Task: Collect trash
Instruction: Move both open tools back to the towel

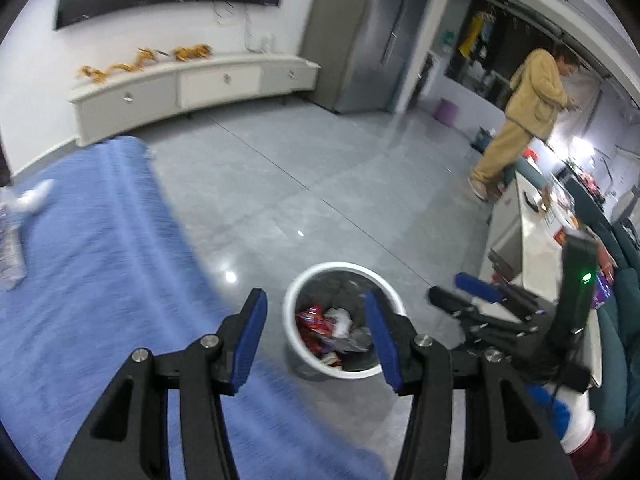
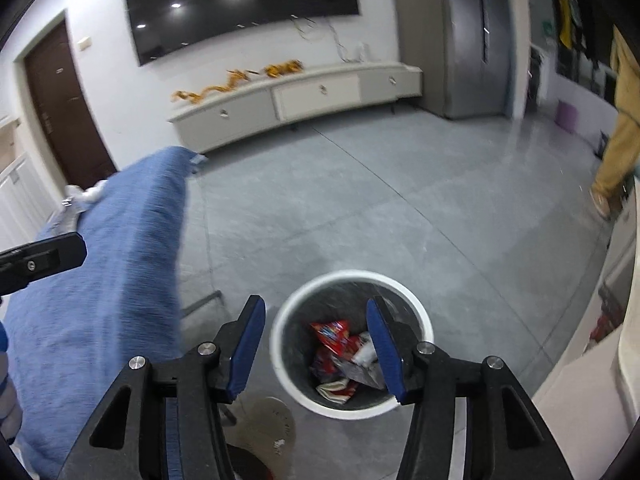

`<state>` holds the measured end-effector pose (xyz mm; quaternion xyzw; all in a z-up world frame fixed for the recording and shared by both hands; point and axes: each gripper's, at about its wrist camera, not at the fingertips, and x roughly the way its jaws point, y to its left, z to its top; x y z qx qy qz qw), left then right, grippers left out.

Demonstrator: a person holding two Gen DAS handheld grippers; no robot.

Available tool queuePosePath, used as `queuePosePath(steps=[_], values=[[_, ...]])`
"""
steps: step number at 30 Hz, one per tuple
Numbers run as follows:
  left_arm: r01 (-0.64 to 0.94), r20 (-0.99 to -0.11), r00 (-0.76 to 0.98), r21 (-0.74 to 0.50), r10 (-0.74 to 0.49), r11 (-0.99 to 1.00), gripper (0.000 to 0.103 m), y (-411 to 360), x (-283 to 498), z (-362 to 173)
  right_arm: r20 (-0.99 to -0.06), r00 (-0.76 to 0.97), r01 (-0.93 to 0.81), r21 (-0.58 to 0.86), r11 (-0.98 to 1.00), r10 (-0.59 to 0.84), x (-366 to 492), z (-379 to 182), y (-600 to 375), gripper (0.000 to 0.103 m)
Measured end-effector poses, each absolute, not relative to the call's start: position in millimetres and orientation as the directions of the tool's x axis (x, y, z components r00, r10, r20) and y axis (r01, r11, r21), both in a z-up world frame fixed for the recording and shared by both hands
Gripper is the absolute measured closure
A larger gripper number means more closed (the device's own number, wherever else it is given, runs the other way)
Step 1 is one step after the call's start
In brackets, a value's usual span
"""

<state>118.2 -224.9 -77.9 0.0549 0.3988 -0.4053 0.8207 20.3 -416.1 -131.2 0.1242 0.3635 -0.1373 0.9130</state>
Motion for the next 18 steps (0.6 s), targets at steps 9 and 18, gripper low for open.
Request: queuePosePath(steps=[9,18], values=[[0.51,-0.677,0.555,-0.184,-0.484,0.84,0.052,-81,131,-67,-0.632,0.772,0.171,0.107,0.979,-0.066,43,-90,-353,0.042],[0.308,-0.7,0.607,-0.23,-0.377,0.923,0.048,21,160,-83,-0.64,0.768,0.015,0.067,0.998,0.032,82,-89,-297,0.041]])
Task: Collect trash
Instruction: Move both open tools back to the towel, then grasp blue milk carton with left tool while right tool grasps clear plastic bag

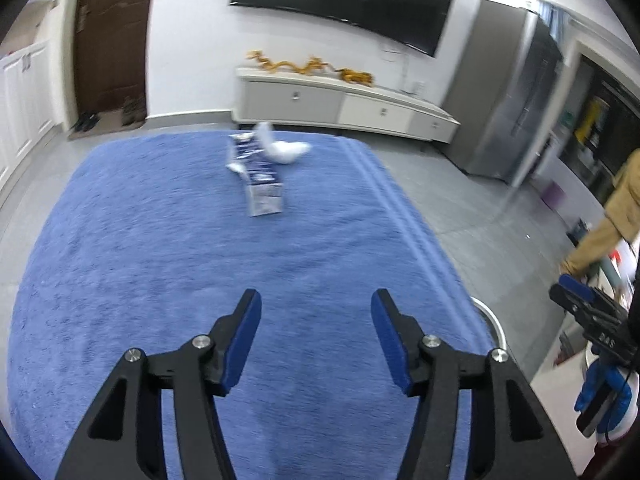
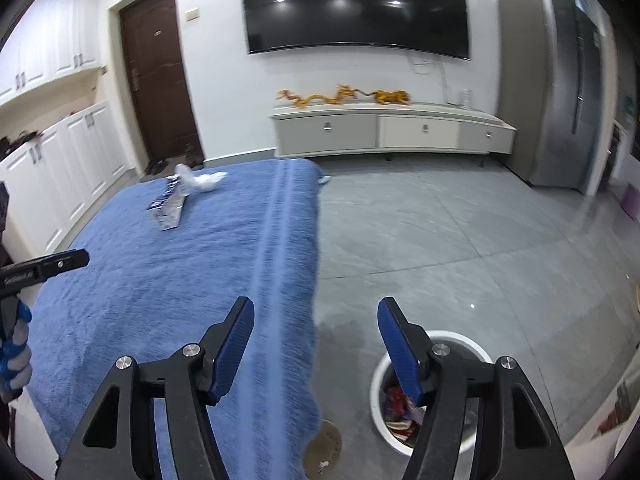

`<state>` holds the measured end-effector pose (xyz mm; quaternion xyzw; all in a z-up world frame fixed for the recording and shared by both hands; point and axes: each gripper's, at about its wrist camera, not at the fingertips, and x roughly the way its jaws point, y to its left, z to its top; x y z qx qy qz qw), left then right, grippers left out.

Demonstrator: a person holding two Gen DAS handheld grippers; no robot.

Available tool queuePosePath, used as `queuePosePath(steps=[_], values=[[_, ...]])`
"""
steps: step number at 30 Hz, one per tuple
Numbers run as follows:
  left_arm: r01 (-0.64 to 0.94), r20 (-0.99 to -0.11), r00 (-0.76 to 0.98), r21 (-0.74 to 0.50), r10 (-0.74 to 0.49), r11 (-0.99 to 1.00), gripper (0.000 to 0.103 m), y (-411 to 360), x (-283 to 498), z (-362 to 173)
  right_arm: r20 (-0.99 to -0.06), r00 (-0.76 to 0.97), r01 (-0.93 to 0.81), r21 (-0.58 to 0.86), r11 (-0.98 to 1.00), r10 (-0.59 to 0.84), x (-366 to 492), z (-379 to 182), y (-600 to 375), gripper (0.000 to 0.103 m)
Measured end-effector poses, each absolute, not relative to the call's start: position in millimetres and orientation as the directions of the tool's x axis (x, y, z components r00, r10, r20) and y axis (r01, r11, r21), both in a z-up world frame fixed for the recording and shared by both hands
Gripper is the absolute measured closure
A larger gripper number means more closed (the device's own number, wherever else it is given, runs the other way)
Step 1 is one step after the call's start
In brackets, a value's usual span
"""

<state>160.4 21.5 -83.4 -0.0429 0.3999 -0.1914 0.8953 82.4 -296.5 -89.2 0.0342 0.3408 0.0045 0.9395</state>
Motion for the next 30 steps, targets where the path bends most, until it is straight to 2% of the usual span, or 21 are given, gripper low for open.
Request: queuePosePath(steps=[13,24,30], values=[[0.223,-0.738,0.585,-0.25,-0.335,0.942,0.047,9,262,-105,-0.665,0.735,-0.122,0.064,0.99,0.133,164,-105,-265,0.041],[0.171,-0.793,0.565,-0.158,-0.228,0.973,0.047,-17,360,-139,-0.693,0.695,-0.233,0.036,0.972,0.193,268,-122,-242,0.041],[0.113,-0.813,0.54,-0.188,-0.219,0.976,0.048,3,381,-161,-0.694,0.674,-0.329,0.024,0.944,0.253,326,-126,-210,0.039]])
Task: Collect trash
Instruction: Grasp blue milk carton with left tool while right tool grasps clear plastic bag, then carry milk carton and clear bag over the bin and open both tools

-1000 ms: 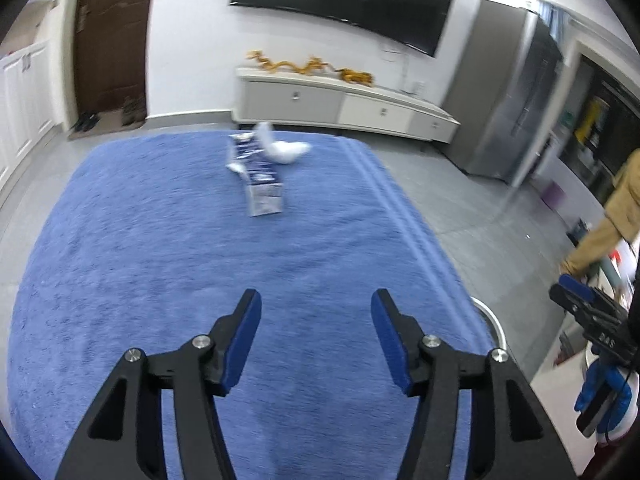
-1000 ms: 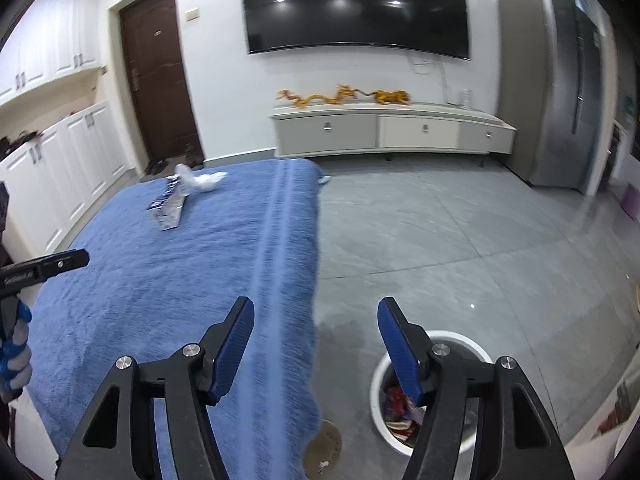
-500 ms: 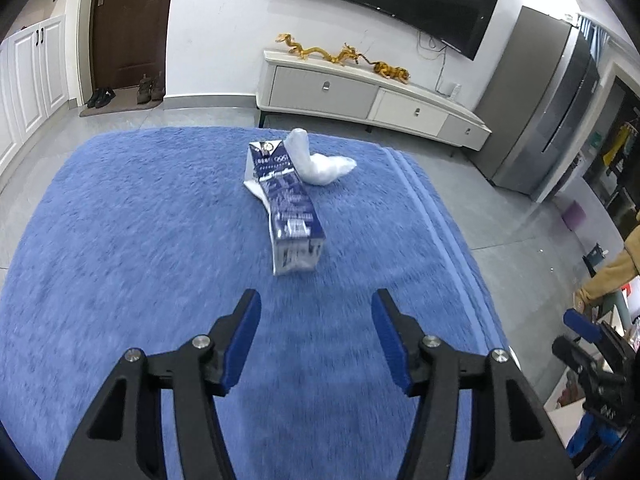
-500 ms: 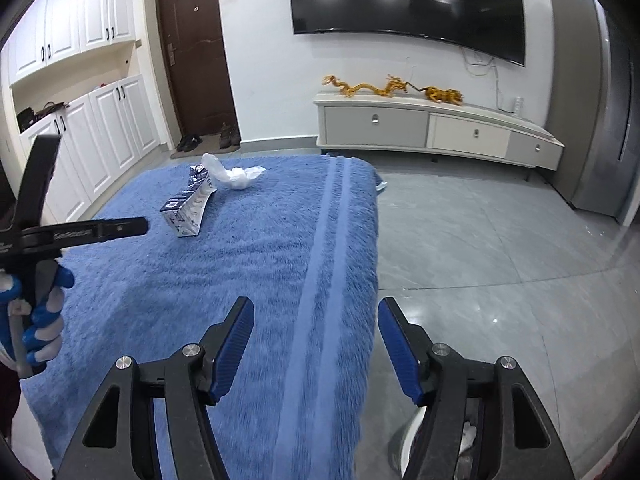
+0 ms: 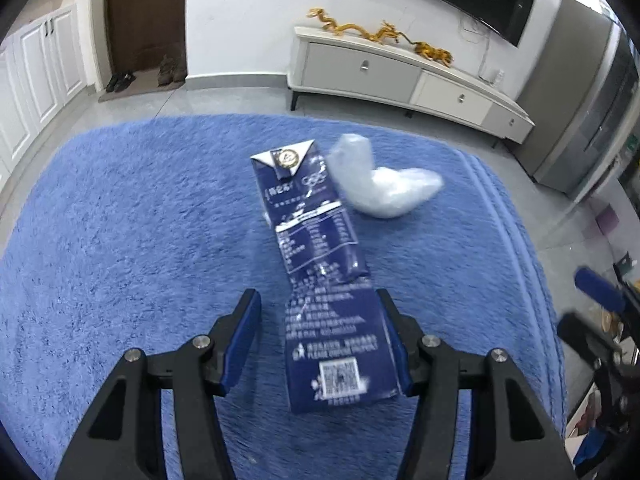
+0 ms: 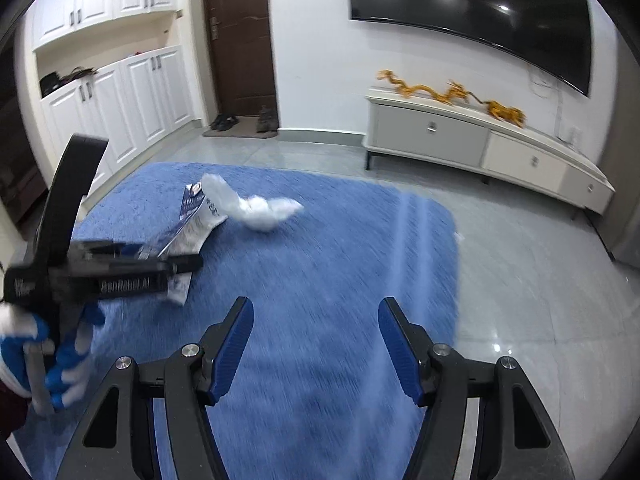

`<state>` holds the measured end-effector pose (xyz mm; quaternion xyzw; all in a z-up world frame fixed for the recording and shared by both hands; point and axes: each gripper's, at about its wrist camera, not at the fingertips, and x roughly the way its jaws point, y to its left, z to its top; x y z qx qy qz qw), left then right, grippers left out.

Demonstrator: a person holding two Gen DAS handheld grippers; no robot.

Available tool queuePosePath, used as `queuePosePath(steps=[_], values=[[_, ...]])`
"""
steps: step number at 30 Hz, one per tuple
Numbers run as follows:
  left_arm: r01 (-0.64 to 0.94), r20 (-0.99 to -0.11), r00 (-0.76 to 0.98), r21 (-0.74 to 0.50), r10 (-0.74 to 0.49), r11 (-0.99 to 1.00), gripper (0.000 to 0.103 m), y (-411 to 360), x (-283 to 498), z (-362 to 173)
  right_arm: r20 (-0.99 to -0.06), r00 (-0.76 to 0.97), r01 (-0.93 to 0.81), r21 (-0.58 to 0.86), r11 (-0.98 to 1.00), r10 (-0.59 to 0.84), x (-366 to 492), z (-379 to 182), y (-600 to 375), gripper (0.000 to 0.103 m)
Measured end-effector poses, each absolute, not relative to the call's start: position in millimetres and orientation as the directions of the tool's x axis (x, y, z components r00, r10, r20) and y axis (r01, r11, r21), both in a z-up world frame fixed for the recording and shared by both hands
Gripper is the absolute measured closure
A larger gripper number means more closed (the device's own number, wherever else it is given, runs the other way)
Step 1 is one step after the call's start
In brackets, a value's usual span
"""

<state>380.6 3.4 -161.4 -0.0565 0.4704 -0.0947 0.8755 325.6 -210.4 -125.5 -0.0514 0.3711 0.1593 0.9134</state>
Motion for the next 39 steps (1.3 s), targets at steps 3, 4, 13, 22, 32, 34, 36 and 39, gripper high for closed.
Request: queuePosePath(steps=[3,4,13,22,32,34,36,39], values=[[0.111,-0.805,0.543,-0.213,-0.239,0.971,0.059,16,379,-166,-0.694,0.662,-0.369,0.026,0.929,0.283,351,-130,-194,0.039],[0.115,-0.803,0.544,-0.214,-0.242,0.97,0.063,19,378,-167,-0.694,0.658,-0.38,0.03,0.925,0.292,360,-132,-188,0.039],[0.1,-0.757,0.587,-0.285,-0.288,0.953,0.07,40,367,-171,-0.691,0.625,-0.431,0.083,0.899,0.363,419,-146,-146,0.036],[0.094,-0.738,0.604,-0.309,-0.3,0.947,0.07,49,357,-168,-0.699,0.596,-0.268,0.29,0.919,0.395,457,-169,-152,0.038],[0.075,-0.727,0.637,-0.273,-0.257,0.959,0.07,63,323,-151,-0.692,0.583,-0.329,0.276,0.903,0.425,426,-155,-138,0.075],[0.075,-0.724,0.642,-0.266,-0.251,0.961,0.07,67,311,-145,-0.686,0.587,-0.345,0.268,0.899,0.43,406,-148,-139,0.075],[0.078,-0.72,0.648,-0.261,-0.248,0.962,0.07,68,296,-138,-0.674,0.596,-0.354,0.268,0.896,0.437,382,-140,-143,0.075],[0.09,-0.708,0.66,-0.256,-0.25,0.962,0.07,72,271,-127,-0.656,0.619,-0.362,0.25,0.898,0.432,341,-123,-154,0.075]])
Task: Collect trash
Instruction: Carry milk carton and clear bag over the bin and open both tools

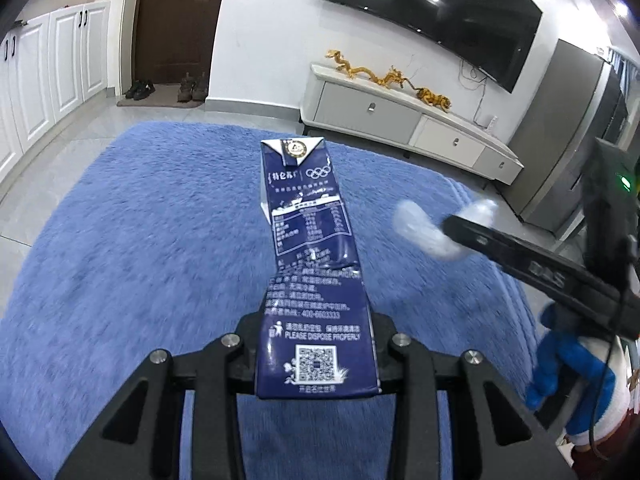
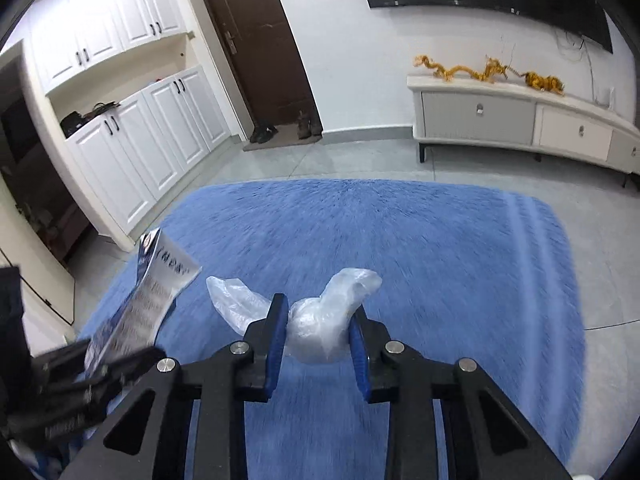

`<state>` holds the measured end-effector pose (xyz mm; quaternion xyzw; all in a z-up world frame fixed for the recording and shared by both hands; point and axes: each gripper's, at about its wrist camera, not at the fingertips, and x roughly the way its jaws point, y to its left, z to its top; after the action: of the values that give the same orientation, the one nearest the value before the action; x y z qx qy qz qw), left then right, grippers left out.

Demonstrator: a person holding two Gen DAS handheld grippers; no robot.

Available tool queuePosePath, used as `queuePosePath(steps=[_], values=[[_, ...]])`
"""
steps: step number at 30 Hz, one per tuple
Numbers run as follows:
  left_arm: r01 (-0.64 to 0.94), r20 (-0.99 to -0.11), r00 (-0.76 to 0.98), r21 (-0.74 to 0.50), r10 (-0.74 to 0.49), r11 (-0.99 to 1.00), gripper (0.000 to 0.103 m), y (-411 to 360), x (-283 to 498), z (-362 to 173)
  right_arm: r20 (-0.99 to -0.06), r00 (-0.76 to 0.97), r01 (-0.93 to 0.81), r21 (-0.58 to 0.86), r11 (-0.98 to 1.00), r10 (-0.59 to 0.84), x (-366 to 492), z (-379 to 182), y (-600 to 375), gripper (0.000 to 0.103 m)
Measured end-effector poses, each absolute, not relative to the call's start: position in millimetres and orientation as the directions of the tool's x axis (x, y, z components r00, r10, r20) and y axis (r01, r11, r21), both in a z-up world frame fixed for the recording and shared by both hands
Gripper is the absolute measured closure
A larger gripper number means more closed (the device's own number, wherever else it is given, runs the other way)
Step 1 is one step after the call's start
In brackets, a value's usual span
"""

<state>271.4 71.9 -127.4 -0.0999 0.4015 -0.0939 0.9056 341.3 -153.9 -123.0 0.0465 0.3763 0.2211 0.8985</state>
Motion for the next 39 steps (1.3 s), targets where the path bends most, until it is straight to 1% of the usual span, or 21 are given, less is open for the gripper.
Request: queuePosePath(steps=[5,10,15,22,30,35,39], values=[[0.122,-0.684,0.677,-0.261,-0.273,0.957,0.07,71,221,-109,-0.629,0.664,-0.357,0.207,0.911,0.404,261,-99,-178,0.075],[0.166,-0.67,0.679,-0.258,-0.3,0.952,0.07,64,184,-97,-0.628,0.695,-0.305,0.185,0.934,0.35,187,-98,-210,0.075],[0.236,-0.667,0.668,-0.228,-0.328,0.945,0.07,44,152,-93,-0.634,0.728,-0.182,0.189,0.965,0.261,125,-109,-259,0.075],[0.332,-0.667,0.64,-0.208,-0.382,0.92,0.07,-4,128,-86,-0.621,0.77,0.011,0.244,0.97,0.147,58,-118,-334,0.075],[0.478,-0.71,0.555,-0.156,-0.434,0.865,0.07,-87,117,-92,-0.636,0.772,0.175,0.218,0.96,0.004,15,-135,-391,0.075],[0.601,-0.746,0.464,-0.131,-0.477,0.789,0.07,-154,110,-97,-0.665,0.744,0.281,0.226,0.933,-0.063,7,-166,-427,0.075],[0.67,-0.773,0.371,-0.162,-0.515,0.725,0.07,-206,116,-102,-0.692,0.715,0.34,0.227,0.912,-0.094,8,-186,-454,0.075]])
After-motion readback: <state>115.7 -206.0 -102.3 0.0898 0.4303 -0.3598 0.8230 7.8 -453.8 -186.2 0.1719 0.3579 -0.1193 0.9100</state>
